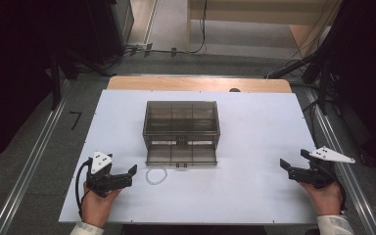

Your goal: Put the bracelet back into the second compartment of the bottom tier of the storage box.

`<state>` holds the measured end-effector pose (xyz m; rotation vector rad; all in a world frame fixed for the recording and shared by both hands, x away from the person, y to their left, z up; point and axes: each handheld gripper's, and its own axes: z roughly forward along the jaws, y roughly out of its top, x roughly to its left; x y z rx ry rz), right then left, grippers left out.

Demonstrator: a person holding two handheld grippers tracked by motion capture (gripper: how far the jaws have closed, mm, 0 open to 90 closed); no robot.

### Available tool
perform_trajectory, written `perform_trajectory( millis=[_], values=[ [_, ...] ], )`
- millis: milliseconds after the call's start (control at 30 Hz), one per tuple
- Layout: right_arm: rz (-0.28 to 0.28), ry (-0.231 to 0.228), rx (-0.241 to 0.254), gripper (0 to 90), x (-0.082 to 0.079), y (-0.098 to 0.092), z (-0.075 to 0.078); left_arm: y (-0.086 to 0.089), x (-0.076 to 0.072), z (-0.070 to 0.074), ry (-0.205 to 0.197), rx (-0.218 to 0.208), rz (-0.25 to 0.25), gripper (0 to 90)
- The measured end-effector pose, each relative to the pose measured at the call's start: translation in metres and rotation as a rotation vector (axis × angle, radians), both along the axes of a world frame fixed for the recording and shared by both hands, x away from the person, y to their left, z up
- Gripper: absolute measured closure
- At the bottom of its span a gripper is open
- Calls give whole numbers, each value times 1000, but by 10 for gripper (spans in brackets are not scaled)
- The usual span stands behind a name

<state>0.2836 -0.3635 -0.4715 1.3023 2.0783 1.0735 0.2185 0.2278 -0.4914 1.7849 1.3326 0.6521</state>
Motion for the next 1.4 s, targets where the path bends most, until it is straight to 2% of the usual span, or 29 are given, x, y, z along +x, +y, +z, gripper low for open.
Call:
perform_trajectory(
  millis=[267,1400],
  values=[
    [1,-1,-1,90,0,0,0,-4,0,-1,7,16,-19,54],
    [-1,2,-3,90,0,1,0,-15,2,-3,23,29,-47,65]
  ],
)
